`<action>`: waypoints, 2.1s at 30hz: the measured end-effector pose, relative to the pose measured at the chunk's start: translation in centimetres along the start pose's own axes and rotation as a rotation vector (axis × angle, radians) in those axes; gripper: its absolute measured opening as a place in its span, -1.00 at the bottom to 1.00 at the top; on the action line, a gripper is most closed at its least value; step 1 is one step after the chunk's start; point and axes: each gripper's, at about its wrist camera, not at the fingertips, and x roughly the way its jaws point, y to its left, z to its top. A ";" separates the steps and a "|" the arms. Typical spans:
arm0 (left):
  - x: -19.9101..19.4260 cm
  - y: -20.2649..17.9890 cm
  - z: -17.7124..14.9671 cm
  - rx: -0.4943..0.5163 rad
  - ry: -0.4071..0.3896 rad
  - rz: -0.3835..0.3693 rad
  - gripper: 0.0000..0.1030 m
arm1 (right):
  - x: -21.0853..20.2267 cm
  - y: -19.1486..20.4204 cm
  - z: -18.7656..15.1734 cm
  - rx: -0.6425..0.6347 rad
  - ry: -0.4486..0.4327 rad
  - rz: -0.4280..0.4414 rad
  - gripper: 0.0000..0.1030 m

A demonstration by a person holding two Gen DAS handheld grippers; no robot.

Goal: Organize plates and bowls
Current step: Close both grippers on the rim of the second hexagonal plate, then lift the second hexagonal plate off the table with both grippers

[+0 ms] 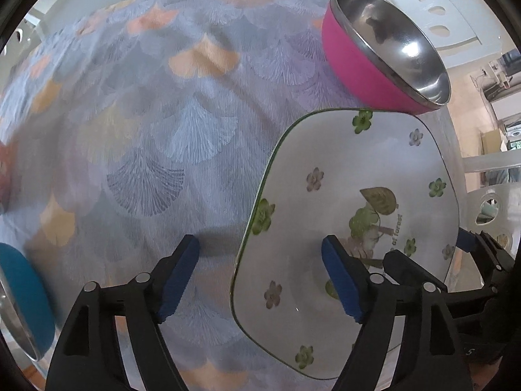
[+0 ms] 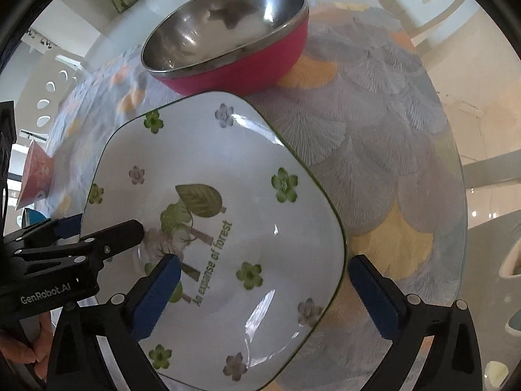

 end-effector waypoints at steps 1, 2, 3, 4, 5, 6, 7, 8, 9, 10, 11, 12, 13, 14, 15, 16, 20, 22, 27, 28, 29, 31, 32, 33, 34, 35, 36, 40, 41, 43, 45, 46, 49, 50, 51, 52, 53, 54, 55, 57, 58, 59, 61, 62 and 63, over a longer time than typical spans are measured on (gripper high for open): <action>0.0 0.1 0.2 0.000 -0.003 -0.001 0.56 | 0.0 0.0 0.0 -0.004 -0.006 0.000 1.00; 0.0 0.1 0.1 0.002 -0.009 0.000 0.59 | -0.1 0.0 0.0 -0.008 -0.013 0.001 1.00; 0.0 0.2 0.2 0.003 -0.014 0.001 0.61 | -0.1 0.0 -0.2 -0.011 -0.020 0.002 1.00; 0.0 0.1 0.2 0.006 -0.021 0.005 0.67 | -0.2 0.0 -0.3 -0.015 -0.026 0.005 1.00; 0.1 0.0 0.2 0.007 -0.025 0.005 0.74 | -0.2 -0.1 -0.4 -0.019 -0.033 0.010 1.00; 0.2 -0.1 0.2 0.010 -0.029 0.004 0.78 | -0.2 0.0 -0.2 -0.024 -0.039 0.013 1.00; 0.4 -0.5 0.2 0.025 -0.026 0.006 0.88 | -0.3 -0.1 -0.3 -0.034 -0.046 0.015 1.00; 0.7 -1.0 -0.1 0.042 -0.025 0.013 0.97 | -0.3 -0.1 -0.4 -0.046 -0.049 0.011 1.00; 0.8 -1.1 -0.3 0.047 -0.032 0.020 1.00 | -0.2 0.1 -0.5 -0.061 -0.050 0.001 1.00; 0.9 -1.1 -0.4 0.041 -0.038 0.017 1.00 | -0.1 0.3 -0.7 -0.080 -0.046 -0.020 1.00; 0.9 -1.2 -0.5 0.040 -0.041 0.018 1.00 | 0.0 0.7 -0.8 -0.104 -0.045 -0.041 1.00; 0.9 -1.1 -0.2 0.039 -0.045 0.018 1.00 | 0.2 1.0 -0.8 -0.120 -0.040 -0.061 1.00; 0.9 -1.0 0.0 0.040 -0.051 0.017 1.00 | 0.3 1.2 -0.9 -0.128 -0.040 -0.076 1.00; 0.8 -1.7 -0.2 0.042 -0.058 0.017 1.00 | 0.3 1.1 -0.8 -0.106 -0.044 -0.073 1.00; 0.8 -1.7 -0.2 0.041 -0.065 0.016 1.00 | 0.3 1.1 -0.8 -0.097 -0.047 -0.072 1.00; 0.7 -1.8 -0.4 0.040 -0.070 0.016 1.00 | 0.3 1.2 -0.8 -0.099 -0.046 -0.079 1.00; 0.5 -1.8 -0.4 0.045 -0.086 0.018 1.00 | 0.3 1.4 -0.8 -0.109 -0.066 -0.078 1.00; 0.6 -1.2 -0.9 0.049 -0.090 0.015 1.00 | 0.2 1.4 -0.9 -0.119 -0.074 -0.075 1.00; 0.5 -1.0 -1.0 0.059 -0.088 0.013 1.00 | 0.0 1.1 -1.5 -0.136 -0.077 -0.070 1.00; 0.5 -0.9 -1.0 0.060 -0.089 0.013 1.00 | -0.1 1.0 -1.5 -0.139 -0.080 -0.070 1.00; 0.5 -1.0 -1.1 0.060 -0.093 0.013 1.00 | -0.1 1.0 -1.5 -0.142 -0.085 -0.069 1.00; 0.5 -1.2 -1.2 0.060 -0.098 0.013 1.00 | -0.2 0.9 -1.8 -0.148 -0.094 -0.066 1.00; 0.5 -1.1 -1.2 0.060 -0.099 0.013 1.00 | -0.3 0.8 -2.0 -0.149 -0.096 -0.066 1.00; 0.5 -1.1 -1.2 0.059 -0.100 0.013 1.00 | -0.3 0.8 -2.1 -0.151 -0.099 -0.066 1.00; 0.4 -1.1 -1.3 0.060 -0.101 0.012 1.00 | -0.2 1.0 -1.8 -0.154 -0.099 -0.065 1.00; 0.4 -1.1 -1.4 0.061 -0.103 0.012 1.00 | -0.1 1.0 -1.7 -0.157 -0.100 -0.065 1.00; 0.3 -1.1 -1.4 0.062 -0.103 0.012 1.00 | -0.1 1.1 -1.6 -0.158 -0.100 -0.065 1.00; -0.6 -1.2 -1.8 0.060 -0.119 -0.004 0.48 | -0.4 0.8 -1.5 -0.139 -0.106 -0.058 0.82; -1.1 -1.2 -1.9 0.066 -0.133 -0.025 -0.05 | -0.8 0.6 -1.4 -0.132 -0.112 -0.056 0.52; -1.5 -1.0 -2.0 0.077 -0.128 -0.048 -0.18 | -1.7 0.1 -1.4 -0.113 -0.138 -0.007 0.06; -1.7 -0.7 -2.4 0.077 -0.142 -0.071 -0.22 | -2.0 -1.2 -1.3 -0.061 -0.123 0.080 -0.08; -1.8 -0.6 -2.6 0.079 -0.148 -0.082 -0.22 | -2.2 -2.2 -1.3 -0.027 -0.127 0.140 -0.13; -2.1 -0.2 -3.1 0.071 -0.131 -0.117 -0.22 | -2.4 -3.9 -1.8 0.055 -0.129 0.249 -0.17; -2.2 -0.3 -3.4 0.069 -0.123 -0.113 -0.22 | -2.4 -3.9 -2.0 0.060 -0.127 0.249 -0.17; -2.3 -0.3 -3.6 0.070 -0.119 -0.101 -0.22 | -2.6 -3.9 -2.0 0.059 -0.125 0.240 -0.17; -2.4 -0.4 -3.9 0.074 -0.114 -0.083 -0.22 | -2.8 -3.7 -2.1 0.056 -0.121 0.233 -0.17; -2.4 -0.4 -4.4 0.077 -0.110 -0.072 -0.22 | -2.9 -3.6 -2.1 0.063 -0.114 0.240 -0.17; -2.7 -0.3 -4.9 0.071 -0.108 -0.078 -0.22 | -3.1 -3.5 -2.1 0.074 -0.109 0.251 -0.15; -2.6 0.1 -5.2 0.057 -0.103 -0.091 -0.22 | -3.2 -3.5 -2.2 0.080 -0.103 0.266 -0.14; -3.1 0.6 -6.2 0.028 -0.103 -0.107 -0.22 | -3.6 -3.2 -2.6 0.072 -0.108 0.272 -0.14; -3.2 0.9 -6.9 0.022 -0.112 -0.107 -0.22 | -3.8 -3.1 -2.5 0.071 -0.107 0.279 -0.14; -3.5 1.1 -7.3 0.019 -0.121 -0.107 -0.22 | -3.9 -3.1 -2.7 0.070 -0.106 0.283 -0.14; -4.2 1.7 -8.2 0.011 -0.139 -0.108 -0.22 | -4.5 -2.6 -3.1 0.058 -0.114 0.288 -0.14; -4.5 2.0 -8.4 0.009 -0.145 -0.112 -0.22 | -4.7 -2.3 -3.3 0.051 -0.118 0.294 -0.14; -5.0 2.3 -8.9 0.007 -0.154 -0.117 -0.22 | -4.9 -2.0 -3.5 0.047 -0.120 0.301 -0.14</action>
